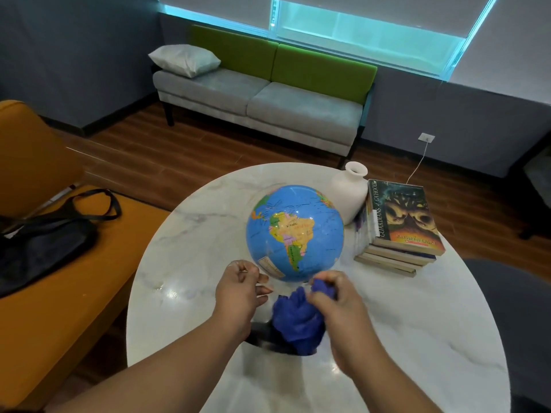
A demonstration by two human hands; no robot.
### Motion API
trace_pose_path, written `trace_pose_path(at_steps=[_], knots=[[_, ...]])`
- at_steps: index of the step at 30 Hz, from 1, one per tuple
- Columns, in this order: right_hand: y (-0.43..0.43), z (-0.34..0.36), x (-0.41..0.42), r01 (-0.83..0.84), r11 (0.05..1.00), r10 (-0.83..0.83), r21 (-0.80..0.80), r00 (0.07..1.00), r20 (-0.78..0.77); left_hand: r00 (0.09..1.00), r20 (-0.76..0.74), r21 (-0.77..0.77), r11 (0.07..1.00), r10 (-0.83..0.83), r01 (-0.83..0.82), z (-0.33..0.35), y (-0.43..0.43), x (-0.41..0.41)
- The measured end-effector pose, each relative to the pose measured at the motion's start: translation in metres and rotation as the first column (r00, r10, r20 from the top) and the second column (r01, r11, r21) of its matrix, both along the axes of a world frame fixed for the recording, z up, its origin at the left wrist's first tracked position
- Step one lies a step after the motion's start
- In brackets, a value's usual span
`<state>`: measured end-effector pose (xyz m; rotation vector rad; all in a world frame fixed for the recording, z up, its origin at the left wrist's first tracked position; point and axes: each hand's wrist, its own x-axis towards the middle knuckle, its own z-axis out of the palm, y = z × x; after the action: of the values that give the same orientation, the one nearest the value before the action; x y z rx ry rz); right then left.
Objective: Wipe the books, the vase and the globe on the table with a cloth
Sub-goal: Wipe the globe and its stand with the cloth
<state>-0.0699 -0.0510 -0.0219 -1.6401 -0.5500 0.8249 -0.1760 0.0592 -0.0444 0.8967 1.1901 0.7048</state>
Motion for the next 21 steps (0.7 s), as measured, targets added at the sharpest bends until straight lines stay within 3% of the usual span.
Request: trace_pose_path(at_steps=[2,4,8,15,21], knots=[[-0.005,-0.007,-0.017,-0.277,0.955,0.294,-0.104,0.922,0.252,1.0,-0.004,0.024,1.0,0.02,-0.02,0.0,-0.004,0.003],[-0.011,-0.014,-0.023,-0.429,0.889,0.456,-0.158,0.807,0.376,0.999,-0.013,0.041,0.999,0.033,-0.032,-0.001,-0.008,0.006],[-0.013,-0.021,-0.01,-0.399,0.908,0.414,-0.13,0.8,0.434,0.999,-0.033,0.066,0.997,0.032,-0.03,-0.001,-0.01,0.01],[-0.016,-0.03,0.003,-0.181,0.949,0.288,-0.257,0.83,0.477,0.997,-0.045,0.062,0.997,0.056,-0.054,0.0,-0.012,0.014],[-0.021,-0.017,-0.02,-0.393,0.9,0.435,-0.19,0.766,0.473,0.996,-0.066,0.075,0.996,0.057,-0.052,0.003,-0.013,0.013]])
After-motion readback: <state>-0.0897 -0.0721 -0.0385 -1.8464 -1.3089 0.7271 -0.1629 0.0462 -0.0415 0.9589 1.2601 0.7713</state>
